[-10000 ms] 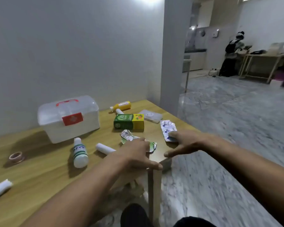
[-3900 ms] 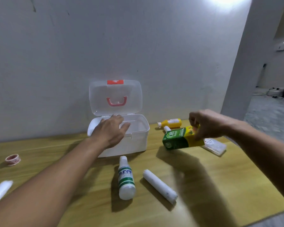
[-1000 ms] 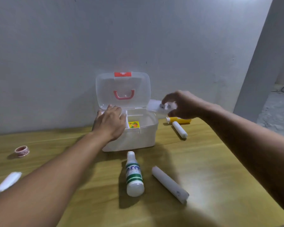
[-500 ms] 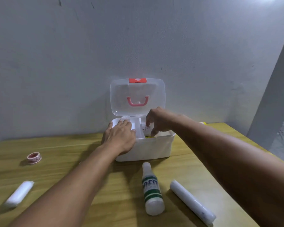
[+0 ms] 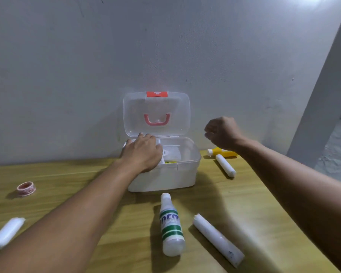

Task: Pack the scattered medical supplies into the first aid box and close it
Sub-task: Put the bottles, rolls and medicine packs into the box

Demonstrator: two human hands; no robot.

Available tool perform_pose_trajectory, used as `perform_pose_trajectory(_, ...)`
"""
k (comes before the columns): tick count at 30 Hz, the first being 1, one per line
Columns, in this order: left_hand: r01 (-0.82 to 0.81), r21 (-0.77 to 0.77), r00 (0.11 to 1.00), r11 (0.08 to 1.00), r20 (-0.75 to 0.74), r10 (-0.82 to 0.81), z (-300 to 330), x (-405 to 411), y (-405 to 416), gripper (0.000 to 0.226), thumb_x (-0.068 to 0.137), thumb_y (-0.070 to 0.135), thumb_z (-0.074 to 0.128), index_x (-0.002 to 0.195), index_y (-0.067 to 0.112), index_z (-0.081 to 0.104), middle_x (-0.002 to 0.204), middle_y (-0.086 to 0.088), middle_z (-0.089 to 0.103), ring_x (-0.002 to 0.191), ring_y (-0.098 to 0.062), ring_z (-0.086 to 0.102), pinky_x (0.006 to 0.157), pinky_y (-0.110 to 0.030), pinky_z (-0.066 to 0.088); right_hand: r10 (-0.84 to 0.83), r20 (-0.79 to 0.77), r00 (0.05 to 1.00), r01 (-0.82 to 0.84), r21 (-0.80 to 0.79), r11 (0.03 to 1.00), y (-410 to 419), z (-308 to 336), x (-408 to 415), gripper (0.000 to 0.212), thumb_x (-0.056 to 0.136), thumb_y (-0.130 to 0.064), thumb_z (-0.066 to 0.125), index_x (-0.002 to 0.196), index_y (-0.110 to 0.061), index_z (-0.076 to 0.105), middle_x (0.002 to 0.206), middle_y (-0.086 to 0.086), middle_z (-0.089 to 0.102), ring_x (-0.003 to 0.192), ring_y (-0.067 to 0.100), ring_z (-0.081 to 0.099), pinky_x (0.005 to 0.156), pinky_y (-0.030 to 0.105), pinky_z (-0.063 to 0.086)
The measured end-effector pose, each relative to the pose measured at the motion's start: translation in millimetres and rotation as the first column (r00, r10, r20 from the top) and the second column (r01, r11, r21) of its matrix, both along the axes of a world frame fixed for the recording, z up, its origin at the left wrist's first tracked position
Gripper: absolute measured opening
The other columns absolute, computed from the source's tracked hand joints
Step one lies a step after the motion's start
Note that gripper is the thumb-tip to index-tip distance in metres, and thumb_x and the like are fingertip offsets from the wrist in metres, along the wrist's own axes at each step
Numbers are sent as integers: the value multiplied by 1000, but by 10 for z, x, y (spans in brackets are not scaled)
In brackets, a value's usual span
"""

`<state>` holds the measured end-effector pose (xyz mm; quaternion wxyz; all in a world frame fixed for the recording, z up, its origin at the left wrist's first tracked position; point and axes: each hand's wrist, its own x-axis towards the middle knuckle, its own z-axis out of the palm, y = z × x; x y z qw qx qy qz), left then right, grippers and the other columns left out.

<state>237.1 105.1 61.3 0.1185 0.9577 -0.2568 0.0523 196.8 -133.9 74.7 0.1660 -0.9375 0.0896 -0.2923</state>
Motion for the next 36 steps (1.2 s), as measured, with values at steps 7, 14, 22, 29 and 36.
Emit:
perform_pose_trajectory(7, 113, 6, 993, 994, 19, -113, -10, 173, -378, 50, 98, 40, 25, 126, 6, 49, 141, -10, 46, 139, -27, 31, 112, -52, 25, -157, -313, 937, 145, -61, 988, -638, -369, 24, 26, 78, -7, 62, 101, -12, 73, 106, 11, 73, 100, 33, 64, 82, 34, 52)
perform_pose_trajectory(14, 71, 22, 997, 997, -10, -71, -191, 404, -362, 51, 97, 41, 24, 125, 6, 47, 138, -11, 46, 137, -29, 32, 112, -54, 24, -106, -433, 895, 73, -92, 993, -653, -540, 320, 39, 81, -16, 59, 119, -17, 63, 121, 11, 66, 110, 31, 60, 92, 38, 50)
perform_pose_trajectory(22, 55, -35, 997, 998, -49, -57, -262, 427, -355, 47, 96, 34, 22, 126, 4, 42, 141, -12, 42, 137, -28, 31, 111, -57, 23, -97, -589, 802, -3, -166, 986, -606, -554, 569, 29, 79, -13, 53, 100, -25, 68, 105, 8, 68, 93, 32, 62, 82, 40, 54)
perform_pose_trajectory(29, 81, -33, 994, 996, -65, -83, -286, 424, -347, 49, 97, 30, 20, 138, 7, 34, 156, -7, 28, 148, -22, 14, 117, -55, 14, -96, -528, 844, -52, -257, 965, -618, -542, 542, 27, 83, -14, 50, 105, -20, 63, 99, 14, 67, 91, 39, 62, 70, 36, 46)
perform_pose_trajectory(36, 78, -53, 994, 996, -67, -81, -250, 383, -339, 49, 97, 31, 22, 138, 8, 36, 155, -7, 30, 148, -22, 16, 116, -55, 17, -9, -470, 883, -115, -234, 965, -497, -586, 359, 30, 75, -8, 55, 96, -25, 68, 98, 6, 71, 92, 33, 62, 69, 34, 46)
